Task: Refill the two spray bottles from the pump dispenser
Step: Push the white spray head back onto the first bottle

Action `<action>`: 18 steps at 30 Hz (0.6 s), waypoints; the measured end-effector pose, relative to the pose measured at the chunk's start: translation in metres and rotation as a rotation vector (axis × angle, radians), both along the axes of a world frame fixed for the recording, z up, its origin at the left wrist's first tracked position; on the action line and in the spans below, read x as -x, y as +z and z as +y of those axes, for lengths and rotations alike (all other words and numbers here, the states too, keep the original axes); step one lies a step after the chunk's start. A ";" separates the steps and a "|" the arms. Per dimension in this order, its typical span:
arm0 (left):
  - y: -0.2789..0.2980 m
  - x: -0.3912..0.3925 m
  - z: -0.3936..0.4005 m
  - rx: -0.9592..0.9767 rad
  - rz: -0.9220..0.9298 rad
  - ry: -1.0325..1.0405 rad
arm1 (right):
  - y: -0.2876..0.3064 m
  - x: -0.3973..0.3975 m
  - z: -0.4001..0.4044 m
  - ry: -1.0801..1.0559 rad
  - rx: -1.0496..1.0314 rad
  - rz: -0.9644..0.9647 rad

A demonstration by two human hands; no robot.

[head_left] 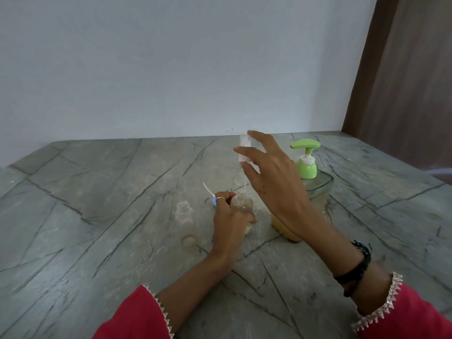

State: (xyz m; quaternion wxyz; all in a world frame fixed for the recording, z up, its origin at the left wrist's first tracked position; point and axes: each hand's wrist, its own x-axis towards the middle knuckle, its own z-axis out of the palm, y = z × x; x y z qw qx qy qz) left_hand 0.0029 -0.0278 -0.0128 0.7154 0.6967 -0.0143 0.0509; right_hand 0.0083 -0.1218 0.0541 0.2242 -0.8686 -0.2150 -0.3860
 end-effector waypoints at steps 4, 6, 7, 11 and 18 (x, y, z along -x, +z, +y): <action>-0.001 -0.001 0.000 0.000 -0.004 0.004 | -0.006 -0.001 -0.003 0.049 -0.026 0.048; -0.002 -0.002 0.001 0.010 0.001 -0.005 | -0.009 0.000 -0.004 0.054 -0.007 0.101; -0.004 -0.004 0.001 0.011 0.004 -0.007 | -0.010 0.001 -0.004 0.050 0.007 0.128; -0.005 -0.006 0.000 0.013 0.013 0.001 | -0.012 0.003 -0.005 0.057 0.032 0.215; -0.001 0.000 0.001 0.006 0.007 -0.007 | -0.005 0.005 -0.007 0.120 0.010 0.352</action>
